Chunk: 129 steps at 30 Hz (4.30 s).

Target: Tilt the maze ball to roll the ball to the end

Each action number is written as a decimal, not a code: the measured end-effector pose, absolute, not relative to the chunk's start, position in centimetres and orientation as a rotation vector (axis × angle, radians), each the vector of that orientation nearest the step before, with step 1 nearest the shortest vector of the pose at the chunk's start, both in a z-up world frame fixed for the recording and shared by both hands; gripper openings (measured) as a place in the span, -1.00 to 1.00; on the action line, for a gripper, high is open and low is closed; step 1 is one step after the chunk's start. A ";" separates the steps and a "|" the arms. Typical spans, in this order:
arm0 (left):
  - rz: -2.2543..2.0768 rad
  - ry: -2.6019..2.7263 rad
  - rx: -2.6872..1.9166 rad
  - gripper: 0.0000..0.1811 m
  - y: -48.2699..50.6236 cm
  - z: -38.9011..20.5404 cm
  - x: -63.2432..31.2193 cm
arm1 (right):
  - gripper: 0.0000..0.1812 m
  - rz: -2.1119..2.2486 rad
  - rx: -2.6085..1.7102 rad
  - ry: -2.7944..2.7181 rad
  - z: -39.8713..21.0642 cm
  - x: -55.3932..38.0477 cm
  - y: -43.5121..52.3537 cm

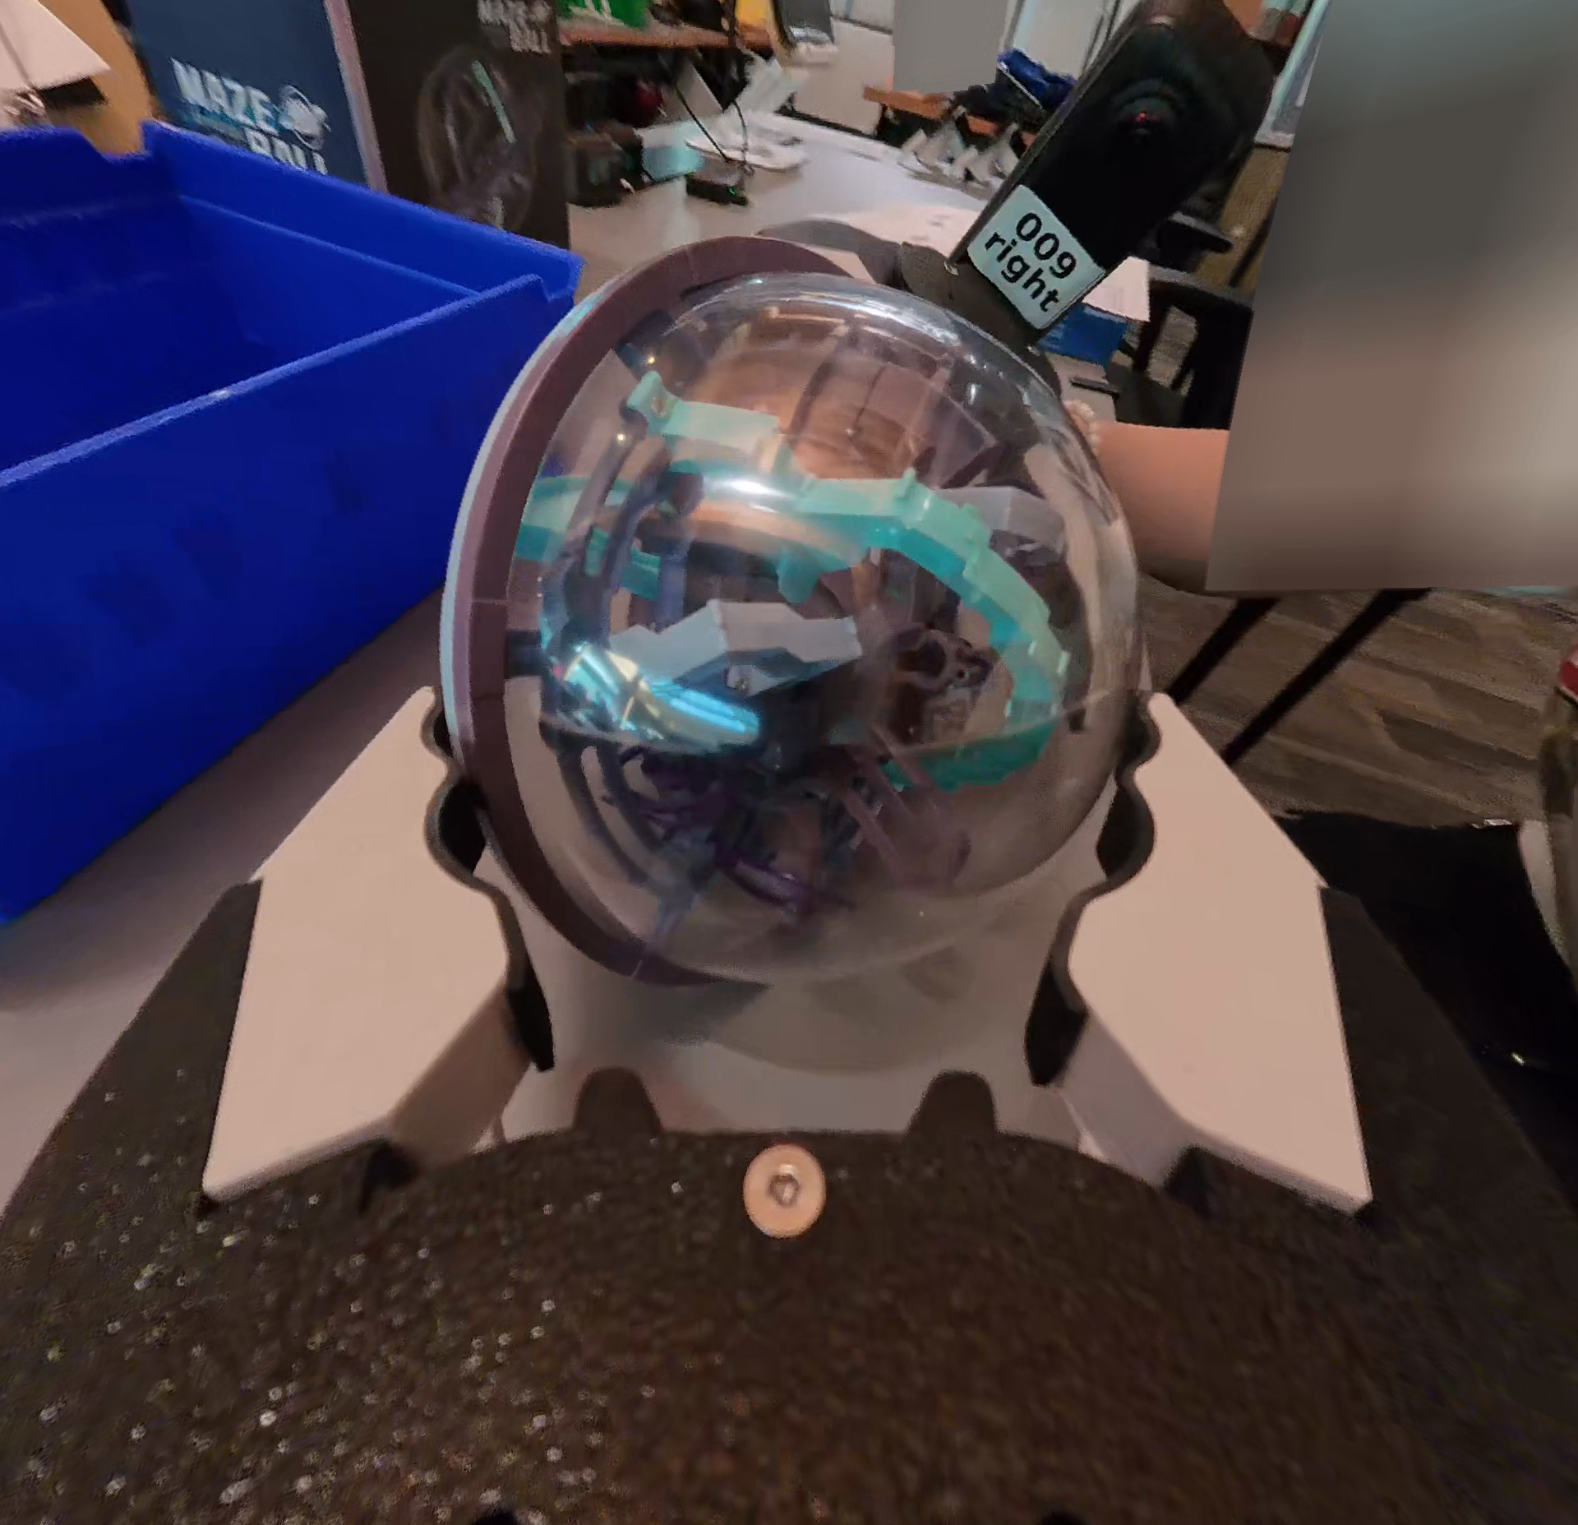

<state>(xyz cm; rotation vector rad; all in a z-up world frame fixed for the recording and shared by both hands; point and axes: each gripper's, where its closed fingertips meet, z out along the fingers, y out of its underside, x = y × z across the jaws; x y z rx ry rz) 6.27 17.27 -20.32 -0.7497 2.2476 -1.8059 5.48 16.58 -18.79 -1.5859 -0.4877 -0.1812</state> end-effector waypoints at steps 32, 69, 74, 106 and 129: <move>-1.627 2.216 -0.889 0.69 20.0 -19.4 3.2 | 0.73 -0.285 -1.669 -0.399 -18.1 2.0 20.5; -1.522 1.936 -0.985 0.48 22.5 -21.7 -0.2 | 0.67 -0.307 -1.783 -0.387 -20.4 1.4 20.7; -1.537 1.945 -0.985 0.45 22.5 -21.3 0.3 | 0.62 -0.193 -1.826 -0.348 -20.5 2.2 20.2; -1.817 1.920 -1.368 0.45 22.1 -19.2 1.8 | 0.62 0.297 -1.923 0.188 -20.5 2.8 19.3; -1.588 2.188 -1.004 0.44 17.8 -17.8 3.0 | 0.63 -0.239 -2.097 0.061 -22.2 3.3 14.9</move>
